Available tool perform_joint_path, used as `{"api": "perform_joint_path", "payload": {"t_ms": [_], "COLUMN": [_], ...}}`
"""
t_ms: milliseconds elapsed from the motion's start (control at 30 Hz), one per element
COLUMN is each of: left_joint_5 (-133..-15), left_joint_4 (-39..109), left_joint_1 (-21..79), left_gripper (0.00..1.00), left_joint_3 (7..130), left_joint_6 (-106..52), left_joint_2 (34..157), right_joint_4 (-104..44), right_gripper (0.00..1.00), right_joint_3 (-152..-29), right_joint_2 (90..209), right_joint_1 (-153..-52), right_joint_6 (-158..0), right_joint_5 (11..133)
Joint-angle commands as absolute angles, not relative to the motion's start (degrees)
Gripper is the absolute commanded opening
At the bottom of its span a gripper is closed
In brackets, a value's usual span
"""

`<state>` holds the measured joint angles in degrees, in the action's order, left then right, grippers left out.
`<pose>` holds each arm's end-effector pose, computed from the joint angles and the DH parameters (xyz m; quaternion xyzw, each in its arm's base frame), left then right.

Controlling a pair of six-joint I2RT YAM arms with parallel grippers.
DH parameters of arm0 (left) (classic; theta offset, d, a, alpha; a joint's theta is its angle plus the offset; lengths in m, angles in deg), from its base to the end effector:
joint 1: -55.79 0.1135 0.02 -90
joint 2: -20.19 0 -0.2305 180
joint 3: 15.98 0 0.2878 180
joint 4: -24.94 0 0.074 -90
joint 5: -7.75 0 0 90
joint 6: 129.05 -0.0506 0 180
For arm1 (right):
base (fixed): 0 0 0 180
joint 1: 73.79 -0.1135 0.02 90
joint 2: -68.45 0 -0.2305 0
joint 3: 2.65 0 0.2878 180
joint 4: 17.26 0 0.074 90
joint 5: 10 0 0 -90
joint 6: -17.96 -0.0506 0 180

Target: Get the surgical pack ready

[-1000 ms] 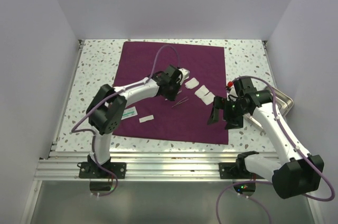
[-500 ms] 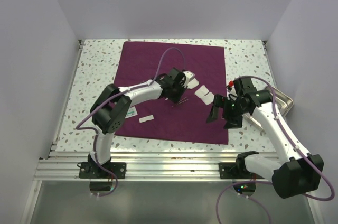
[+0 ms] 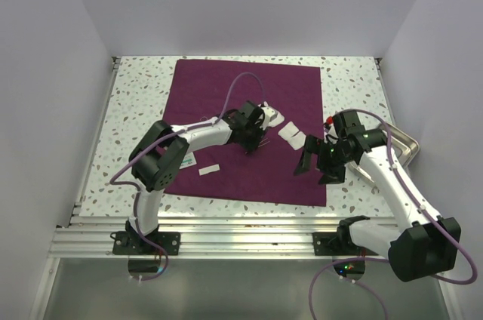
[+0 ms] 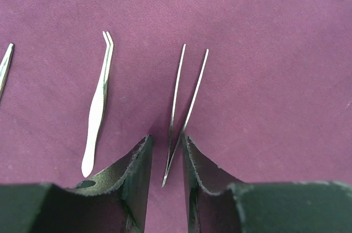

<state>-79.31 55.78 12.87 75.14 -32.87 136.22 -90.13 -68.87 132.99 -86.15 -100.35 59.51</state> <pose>0.3294 -0.3099 0.0965 0.3082 0.9043 -0.1446 0.2576 0.2382 0.0703 0.2151 0.1059 0.9655 0.2204 0.0898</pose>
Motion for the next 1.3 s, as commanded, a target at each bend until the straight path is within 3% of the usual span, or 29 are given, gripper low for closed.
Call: {"api": "perform_joint_path", "payload": {"t_ms": [0,167,333,467,600,867,1067,1267], "left_joint_5": [-78.3,-78.8,-77.2,-74.4,-64.6,-53.6,-52.4,-51.2], "left_joint_4": [53.0,53.1,54.9,58.2,61.3,54.5,52.8,51.4], "left_joint_1": [12.5,12.5,12.5,12.5,12.5,12.5,12.5,12.5], "left_gripper": [0.32,0.26,0.0,0.0,0.0,0.0,0.0,0.0], "left_joint_3": [74.3,74.5,76.0,79.0,80.3,73.4,70.5,68.0], "left_joint_6": [-34.0,-34.0,-33.3,-30.4,-23.8,-13.9,-12.6,-12.1], "left_joint_2": [134.6,135.4,134.6,130.3,127.0,121.1,119.4,117.6], "right_joint_4": [-88.8,-88.6,-87.3,-83.9,-77.3,-67.2,-63.9,-63.1], "right_gripper": [0.95,0.95,0.93,0.9,0.69,0.67,0.5,0.5], "right_joint_3": [-68.4,-68.4,-68.9,-70.7,-71.8,-75.7,-74.8,-73.8], "right_joint_2": [132.6,133.1,134.0,136.0,138.8,143.5,144.7,145.2], "right_joint_1": [-86.3,-86.3,-86.3,-86.4,-86.4,-93.2,-94.8,-95.0], "right_joint_6": [-101.0,-100.9,-101.5,-103.0,-111.6,-124.6,-128.2,-129.1], "right_joint_5": [58.9,59.3,59.2,58.4,57.7,64.1,67.0,67.8]}}
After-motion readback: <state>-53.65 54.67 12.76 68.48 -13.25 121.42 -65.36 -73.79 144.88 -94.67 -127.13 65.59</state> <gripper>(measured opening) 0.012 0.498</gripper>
